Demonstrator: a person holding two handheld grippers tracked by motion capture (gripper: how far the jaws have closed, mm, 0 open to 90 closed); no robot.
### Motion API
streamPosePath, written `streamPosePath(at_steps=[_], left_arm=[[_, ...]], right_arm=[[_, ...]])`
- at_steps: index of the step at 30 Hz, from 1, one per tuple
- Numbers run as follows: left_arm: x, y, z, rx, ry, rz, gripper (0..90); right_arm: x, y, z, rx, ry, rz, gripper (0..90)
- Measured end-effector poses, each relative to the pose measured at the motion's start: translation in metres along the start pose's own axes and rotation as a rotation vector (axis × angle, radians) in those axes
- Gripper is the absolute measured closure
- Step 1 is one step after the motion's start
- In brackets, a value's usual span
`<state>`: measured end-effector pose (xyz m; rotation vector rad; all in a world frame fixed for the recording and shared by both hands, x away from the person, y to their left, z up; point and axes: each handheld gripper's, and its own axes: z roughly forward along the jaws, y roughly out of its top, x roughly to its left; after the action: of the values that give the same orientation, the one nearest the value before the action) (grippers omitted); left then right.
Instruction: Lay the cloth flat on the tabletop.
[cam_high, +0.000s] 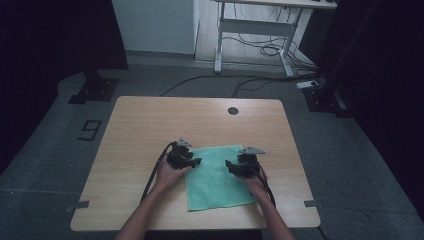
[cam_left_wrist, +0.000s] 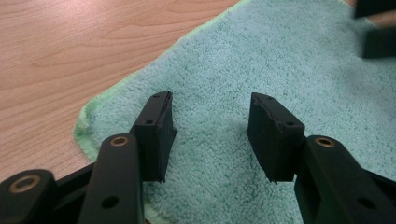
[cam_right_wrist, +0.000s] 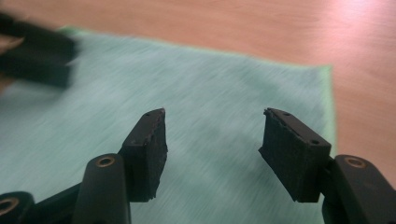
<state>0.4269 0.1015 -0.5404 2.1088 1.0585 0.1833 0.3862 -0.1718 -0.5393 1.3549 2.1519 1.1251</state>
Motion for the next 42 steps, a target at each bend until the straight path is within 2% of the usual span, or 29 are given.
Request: streamPosePath(at_steps=[2, 7, 10, 15, 18, 24, 27, 30, 33, 38, 42], left_arm=[[0.000, 0.001, 0.000, 0.001, -0.002, -0.007, 50.4], [0.001, 0.001, 0.001, 0.000, -0.004, -0.010, 50.5], [0.001, 0.001, 0.001, 0.001, -0.001, -0.007, 50.7], [0.003, 0.003, 0.001, 0.006, -0.001, -0.007, 51.7], [0.005, 0.005, 0.003, 0.001, -0.002, -0.009, 51.6], [0.006, 0.011, 0.008, 0.008, -0.004, -0.012, 49.5], [0.006, 0.013, 0.010, 0.008, 0.004, -0.003, 47.3], [0.007, 0.015, 0.008, -0.013, 0.016, -0.007, 46.3], [0.010, 0.016, -0.002, -0.042, 0.029, -0.021, 46.2], [0.025, 0.015, -0.021, -0.056, 0.082, -0.051, 46.5], [0.038, 0.011, -0.024, -0.051, 0.114, -0.086, 48.5]], right_arm=[[0.012, -0.010, -0.013, 0.012, 0.006, -0.053, 38.3], [0.027, -0.037, -0.041, 0.033, 0.024, -0.063, 38.3], [0.028, -0.055, -0.049, 0.060, 0.017, -0.052, 38.0], [0.021, -0.068, -0.062, 0.037, -0.036, -0.032, 38.0], [0.016, -0.074, -0.068, 0.023, -0.052, -0.025, 38.5], [0.011, -0.073, -0.070, 0.015, -0.039, 0.002, 38.6], [0.015, -0.068, -0.073, -0.013, -0.042, -0.002, 38.7], [0.025, -0.061, -0.078, -0.052, -0.017, -0.024, 38.7], [0.038, -0.054, -0.078, -0.073, 0.022, -0.063, 38.9], [0.063, -0.048, -0.066, -0.067, 0.088, -0.134, 39.0], [0.080, -0.044, -0.054, -0.051, 0.127, -0.167, 39.4]])
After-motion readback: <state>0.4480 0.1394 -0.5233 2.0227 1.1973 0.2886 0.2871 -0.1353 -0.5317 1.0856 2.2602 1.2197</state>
